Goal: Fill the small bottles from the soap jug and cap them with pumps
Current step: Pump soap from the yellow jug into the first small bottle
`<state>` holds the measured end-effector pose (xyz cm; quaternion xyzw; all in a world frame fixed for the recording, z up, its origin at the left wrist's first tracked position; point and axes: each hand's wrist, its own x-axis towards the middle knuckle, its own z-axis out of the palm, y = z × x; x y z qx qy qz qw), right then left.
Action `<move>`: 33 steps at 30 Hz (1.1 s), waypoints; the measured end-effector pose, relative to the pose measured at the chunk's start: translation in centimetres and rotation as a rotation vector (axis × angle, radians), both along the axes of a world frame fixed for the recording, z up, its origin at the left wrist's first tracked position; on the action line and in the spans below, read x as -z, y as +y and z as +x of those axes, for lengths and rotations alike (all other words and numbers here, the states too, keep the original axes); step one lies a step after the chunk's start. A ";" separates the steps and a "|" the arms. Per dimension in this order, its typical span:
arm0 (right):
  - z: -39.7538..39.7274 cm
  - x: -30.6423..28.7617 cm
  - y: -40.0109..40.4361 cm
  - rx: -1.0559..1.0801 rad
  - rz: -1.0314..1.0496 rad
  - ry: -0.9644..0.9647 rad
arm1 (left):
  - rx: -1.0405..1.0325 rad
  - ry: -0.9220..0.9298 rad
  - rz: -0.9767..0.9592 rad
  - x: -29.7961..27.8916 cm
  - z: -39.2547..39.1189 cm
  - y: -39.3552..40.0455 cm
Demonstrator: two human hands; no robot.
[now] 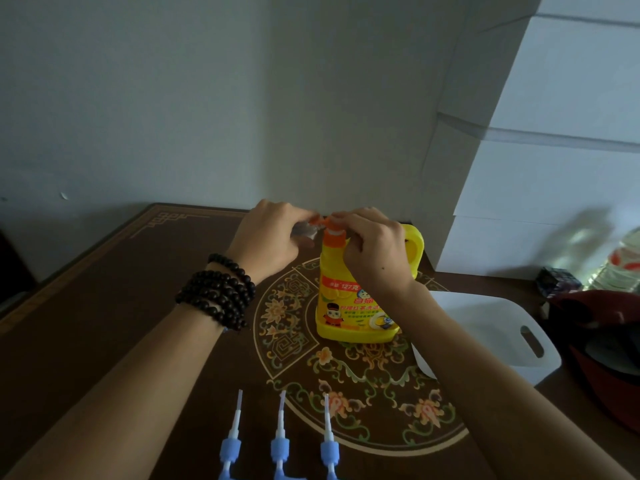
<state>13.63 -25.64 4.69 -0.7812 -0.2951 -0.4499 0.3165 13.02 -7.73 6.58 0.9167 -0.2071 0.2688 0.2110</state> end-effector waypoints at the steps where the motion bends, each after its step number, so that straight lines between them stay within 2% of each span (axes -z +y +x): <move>1: 0.0 -0.1 0.0 0.000 -0.003 0.004 | -0.003 0.007 0.004 -0.1 0.0 0.0; 10: 0.0 -1.7 -0.3 0.078 -0.113 0.020 | -0.029 0.006 0.023 -2.4 -0.2 -0.2; 24: 0.0 -0.2 0.0 0.009 -0.010 0.000 | -0.027 0.004 -0.002 -0.4 -0.1 -0.2; 33: 0.4 -1.9 -0.5 0.035 -0.105 0.010 | -0.021 0.008 -0.023 -1.9 -0.1 -0.1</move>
